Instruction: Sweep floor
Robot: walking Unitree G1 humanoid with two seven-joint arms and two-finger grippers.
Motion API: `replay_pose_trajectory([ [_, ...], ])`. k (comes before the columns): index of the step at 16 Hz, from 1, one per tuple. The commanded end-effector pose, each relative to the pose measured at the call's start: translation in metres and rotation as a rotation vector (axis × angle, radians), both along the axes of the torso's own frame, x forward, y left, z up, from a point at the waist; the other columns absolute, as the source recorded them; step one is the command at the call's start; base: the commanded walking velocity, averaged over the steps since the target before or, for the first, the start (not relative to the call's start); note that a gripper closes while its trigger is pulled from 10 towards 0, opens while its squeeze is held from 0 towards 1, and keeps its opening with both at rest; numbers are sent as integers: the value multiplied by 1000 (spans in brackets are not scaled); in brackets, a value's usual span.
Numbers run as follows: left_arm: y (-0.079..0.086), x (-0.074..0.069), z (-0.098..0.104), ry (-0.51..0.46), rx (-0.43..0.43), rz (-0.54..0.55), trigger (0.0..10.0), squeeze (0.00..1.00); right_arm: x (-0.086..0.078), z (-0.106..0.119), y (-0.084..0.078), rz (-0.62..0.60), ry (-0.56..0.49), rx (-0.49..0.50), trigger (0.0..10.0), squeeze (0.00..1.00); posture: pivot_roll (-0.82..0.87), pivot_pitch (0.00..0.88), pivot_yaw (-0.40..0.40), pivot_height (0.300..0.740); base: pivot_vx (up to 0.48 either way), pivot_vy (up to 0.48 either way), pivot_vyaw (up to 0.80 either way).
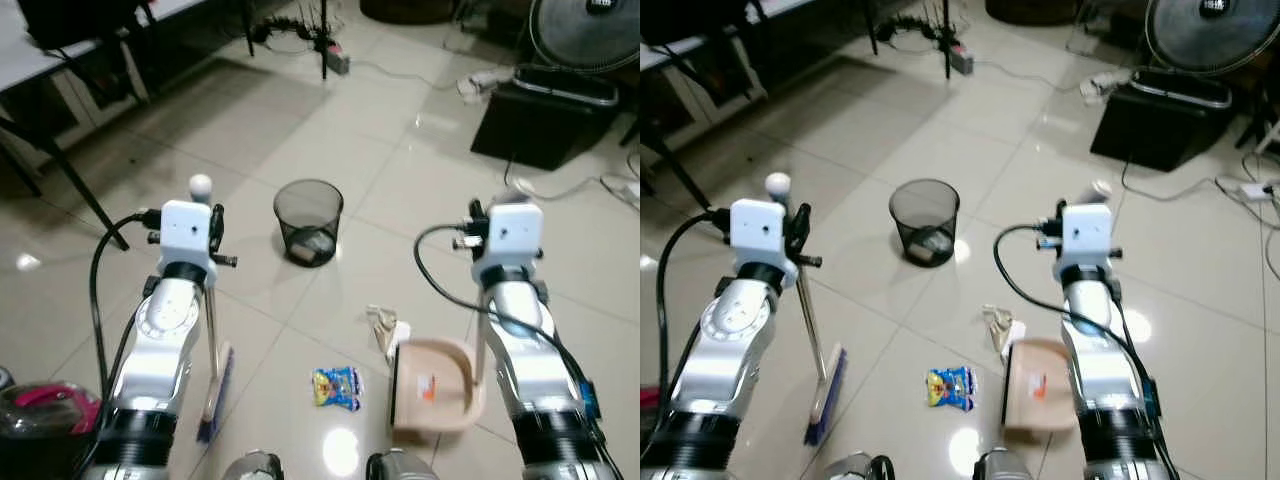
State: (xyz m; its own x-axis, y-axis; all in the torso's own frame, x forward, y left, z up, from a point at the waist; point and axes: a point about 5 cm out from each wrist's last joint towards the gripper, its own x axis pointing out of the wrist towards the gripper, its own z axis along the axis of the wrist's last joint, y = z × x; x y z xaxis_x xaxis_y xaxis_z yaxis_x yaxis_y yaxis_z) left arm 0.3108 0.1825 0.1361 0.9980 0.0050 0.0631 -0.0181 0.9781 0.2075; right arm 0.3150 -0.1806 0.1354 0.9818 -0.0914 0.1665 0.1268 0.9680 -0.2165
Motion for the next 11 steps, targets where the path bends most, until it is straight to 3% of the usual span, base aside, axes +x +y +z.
replay_pose_trajectory([
  [1, 1, 3, 2, -25, 18, 17, 10000, 0, 6, 6, -1, 2, -46, -14, 10000, 0, -66, 228, 31, 740, 0, 0, 0],
  [5, -1, 3, -3, -53, 42, 3, 10000, 0, 15, -1, 12, 73, -45, -60, 10000, 0, -44, 316, 30, 740, 0, 0, 0],
  [7, -2, 3, -4, -72, 4, 6, 10000, 0, 16, -8, 20, 103, -47, -77, 10000, 0, -34, 354, 37, 740, 0, 0, 0],
  [11, -23, 4, -6, -151, -83, -41, 10000, 0, 15, 0, 47, 133, -194, -86, 10000, 0, -32, 411, 51, 740, 0, 0, 0],
])
